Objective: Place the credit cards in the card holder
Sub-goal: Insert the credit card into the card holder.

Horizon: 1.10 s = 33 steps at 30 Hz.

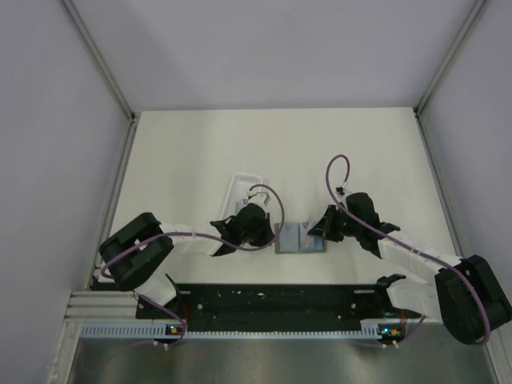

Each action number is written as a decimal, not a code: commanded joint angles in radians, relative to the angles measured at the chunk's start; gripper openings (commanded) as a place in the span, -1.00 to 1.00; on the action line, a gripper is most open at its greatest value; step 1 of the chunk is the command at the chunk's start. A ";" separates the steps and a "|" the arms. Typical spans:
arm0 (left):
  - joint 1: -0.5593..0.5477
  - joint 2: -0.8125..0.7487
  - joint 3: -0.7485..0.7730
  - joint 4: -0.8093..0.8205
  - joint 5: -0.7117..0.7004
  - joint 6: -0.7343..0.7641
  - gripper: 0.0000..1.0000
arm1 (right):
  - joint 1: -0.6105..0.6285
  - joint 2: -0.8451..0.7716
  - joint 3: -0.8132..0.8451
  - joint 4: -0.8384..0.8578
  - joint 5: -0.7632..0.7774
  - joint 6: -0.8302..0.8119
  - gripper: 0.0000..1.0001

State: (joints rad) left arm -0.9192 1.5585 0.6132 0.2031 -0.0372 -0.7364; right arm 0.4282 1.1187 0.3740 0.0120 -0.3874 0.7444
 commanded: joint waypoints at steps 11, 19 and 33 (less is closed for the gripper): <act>-0.004 0.018 -0.001 -0.050 0.007 0.006 -1.00 | -0.034 0.029 -0.021 0.135 -0.057 0.000 -1.00; -0.004 0.017 0.000 -0.053 0.007 0.006 -1.00 | -0.036 0.066 -0.014 0.135 -0.050 -0.016 -1.00; -0.004 0.026 -0.003 -0.048 0.007 0.006 -1.00 | -0.034 0.115 -0.018 0.152 -0.061 -0.020 -1.00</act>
State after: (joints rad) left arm -0.9188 1.5589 0.6132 0.2028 -0.0338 -0.7361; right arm 0.4091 1.2175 0.3660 0.1135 -0.4370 0.7414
